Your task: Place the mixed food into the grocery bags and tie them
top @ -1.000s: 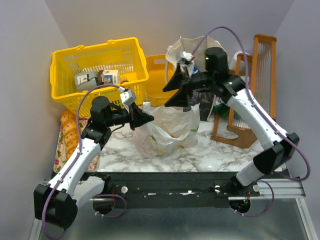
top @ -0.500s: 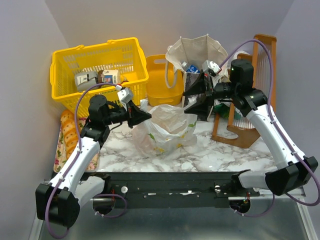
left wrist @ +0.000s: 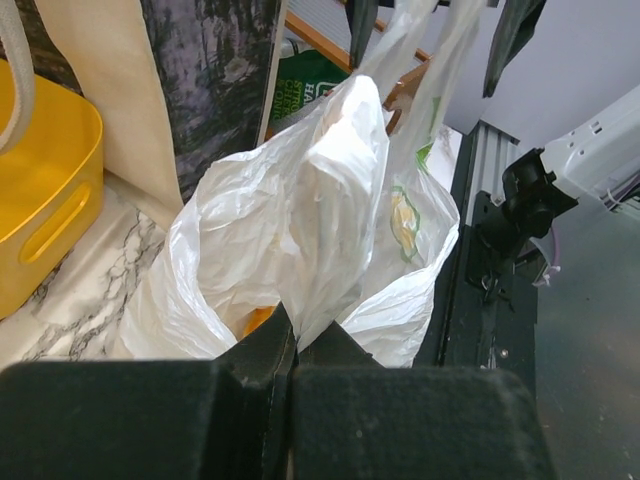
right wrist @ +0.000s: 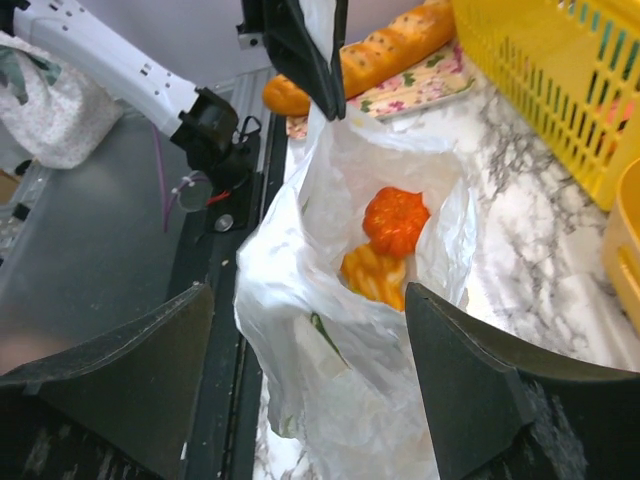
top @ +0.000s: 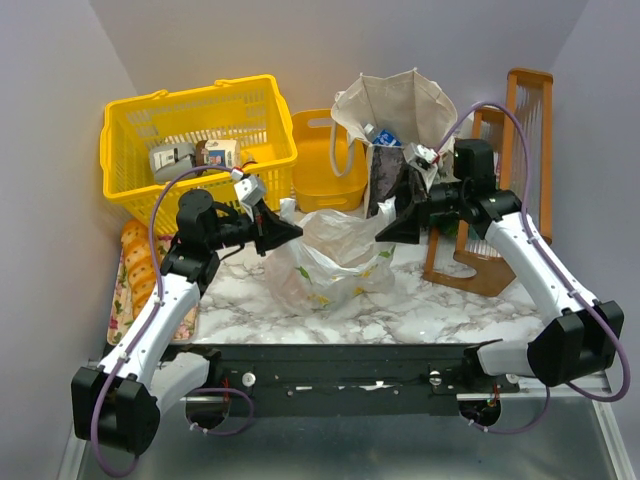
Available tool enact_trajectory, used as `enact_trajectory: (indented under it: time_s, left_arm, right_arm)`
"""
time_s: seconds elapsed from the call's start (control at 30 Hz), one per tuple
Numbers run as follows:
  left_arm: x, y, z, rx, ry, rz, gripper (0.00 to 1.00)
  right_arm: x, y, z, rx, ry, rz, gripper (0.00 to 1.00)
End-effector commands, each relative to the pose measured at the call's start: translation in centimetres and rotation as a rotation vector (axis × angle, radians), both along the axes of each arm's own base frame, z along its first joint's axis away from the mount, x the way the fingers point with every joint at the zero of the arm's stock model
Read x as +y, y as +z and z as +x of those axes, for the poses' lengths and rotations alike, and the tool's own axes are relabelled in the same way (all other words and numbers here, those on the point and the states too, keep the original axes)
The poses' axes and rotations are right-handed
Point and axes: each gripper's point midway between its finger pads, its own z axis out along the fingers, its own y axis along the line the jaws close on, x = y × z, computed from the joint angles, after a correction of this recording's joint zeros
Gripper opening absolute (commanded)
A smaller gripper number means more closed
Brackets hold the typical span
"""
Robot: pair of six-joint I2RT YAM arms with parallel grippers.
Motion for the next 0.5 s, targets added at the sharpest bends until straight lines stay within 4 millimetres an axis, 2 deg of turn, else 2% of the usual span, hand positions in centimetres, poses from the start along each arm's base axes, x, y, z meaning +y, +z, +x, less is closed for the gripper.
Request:
enact_trajectory:
  time_s: [0.0,0.07,0.1,0.13,0.2,0.23,0.27,0.3,0.43,0.47]
  left_arm:
    - [0.1,0.5,0.1,-0.010,0.002,-0.015,0.00]
    - [0.4,0.4,0.3,-0.006,0.032,-0.015,0.00]
    - [0.6,0.2,0.4,-0.001,0.048,-0.014,0.00]
    - [1.0,-0.2,0.6,0.011,0.071,-0.012,0.00]
    - [2.0,-0.1,1.3,0.014,0.159,-0.018,0.00]
    - [2.9,-0.8,1.8,0.036,0.210,-0.013,0.00]
    - [3.5,-0.6,1.8,0.028,0.247,-0.014,0.00]
    - [4.2,-0.8,2.3,0.038,0.301,-0.014,0.00]
    - [6.4,-2.7,3.0,0.124,0.456,-0.010,0.00]
    - [6.8,-3.0,3.1,0.144,0.485,-0.016,0.00]
  right_arm:
    - [0.0,-0.9,-0.5,0.004,0.041,0.018,0.65]
    - [0.0,-1.5,-0.1,0.036,0.020,0.002,0.44]
    - [0.0,-1.6,0.1,0.045,0.009,-0.004,0.08]
    - [-0.1,-2.0,0.2,0.056,-0.007,-0.013,0.01]
    - [-0.4,-2.3,1.0,0.057,-0.081,-0.044,0.01]
    - [-0.6,-2.9,1.2,0.071,-0.118,-0.057,0.01]
    - [-0.9,-3.1,2.7,0.069,-0.215,-0.078,0.01]
    - [-1.2,-3.0,3.1,0.060,-0.268,-0.086,0.01]
    - [-3.4,-3.0,5.2,0.049,-0.534,-0.126,0.01]
    - [-4.5,-3.9,6.4,0.124,-0.665,-0.145,0.01]
